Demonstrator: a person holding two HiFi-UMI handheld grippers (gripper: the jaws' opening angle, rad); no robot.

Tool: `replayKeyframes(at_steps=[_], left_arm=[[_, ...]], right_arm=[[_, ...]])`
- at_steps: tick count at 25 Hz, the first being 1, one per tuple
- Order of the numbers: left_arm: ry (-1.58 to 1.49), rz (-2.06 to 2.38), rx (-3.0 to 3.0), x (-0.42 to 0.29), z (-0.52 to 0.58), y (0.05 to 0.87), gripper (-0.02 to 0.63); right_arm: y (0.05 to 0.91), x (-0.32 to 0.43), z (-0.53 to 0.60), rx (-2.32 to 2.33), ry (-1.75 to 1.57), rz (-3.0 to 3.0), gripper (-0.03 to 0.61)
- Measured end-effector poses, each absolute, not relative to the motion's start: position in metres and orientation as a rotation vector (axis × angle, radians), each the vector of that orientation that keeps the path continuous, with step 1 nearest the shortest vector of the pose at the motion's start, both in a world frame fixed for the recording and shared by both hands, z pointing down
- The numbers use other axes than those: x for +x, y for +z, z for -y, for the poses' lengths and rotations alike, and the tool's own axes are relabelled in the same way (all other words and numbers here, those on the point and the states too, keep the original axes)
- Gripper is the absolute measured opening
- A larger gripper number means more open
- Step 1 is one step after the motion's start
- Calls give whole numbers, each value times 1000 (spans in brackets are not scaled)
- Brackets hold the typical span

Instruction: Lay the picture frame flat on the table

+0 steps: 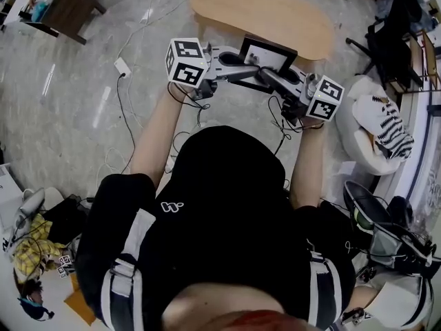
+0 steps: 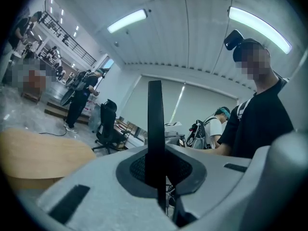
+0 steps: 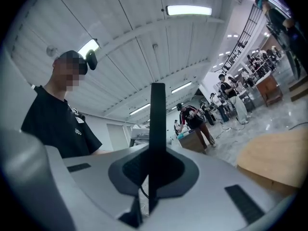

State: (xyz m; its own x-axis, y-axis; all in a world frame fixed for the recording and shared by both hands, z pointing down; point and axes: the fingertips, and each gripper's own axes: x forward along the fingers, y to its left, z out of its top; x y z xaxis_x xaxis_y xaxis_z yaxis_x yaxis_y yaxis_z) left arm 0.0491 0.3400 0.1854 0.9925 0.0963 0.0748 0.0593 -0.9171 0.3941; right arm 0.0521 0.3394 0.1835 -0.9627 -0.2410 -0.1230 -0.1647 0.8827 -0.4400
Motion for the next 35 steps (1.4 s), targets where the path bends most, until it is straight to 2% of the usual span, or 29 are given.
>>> replayKeyframes(at_steps=[8, 21, 27, 35], left_arm=[[143, -61, 2742, 43, -339, 190, 17], [189, -158, 2761, 98, -296, 193, 17], [186, -161, 2754, 95, -233, 211, 17], [132, -112, 2659, 32, -78, 231, 17]], right_arm=[[187, 46, -338, -273, -630, -2888, 21], [190, 101, -295, -399, -574, -2851, 21], [209, 98, -232, -407, -601, -2845, 21], [229, 35, -77, -398, -739, -2866, 21]])
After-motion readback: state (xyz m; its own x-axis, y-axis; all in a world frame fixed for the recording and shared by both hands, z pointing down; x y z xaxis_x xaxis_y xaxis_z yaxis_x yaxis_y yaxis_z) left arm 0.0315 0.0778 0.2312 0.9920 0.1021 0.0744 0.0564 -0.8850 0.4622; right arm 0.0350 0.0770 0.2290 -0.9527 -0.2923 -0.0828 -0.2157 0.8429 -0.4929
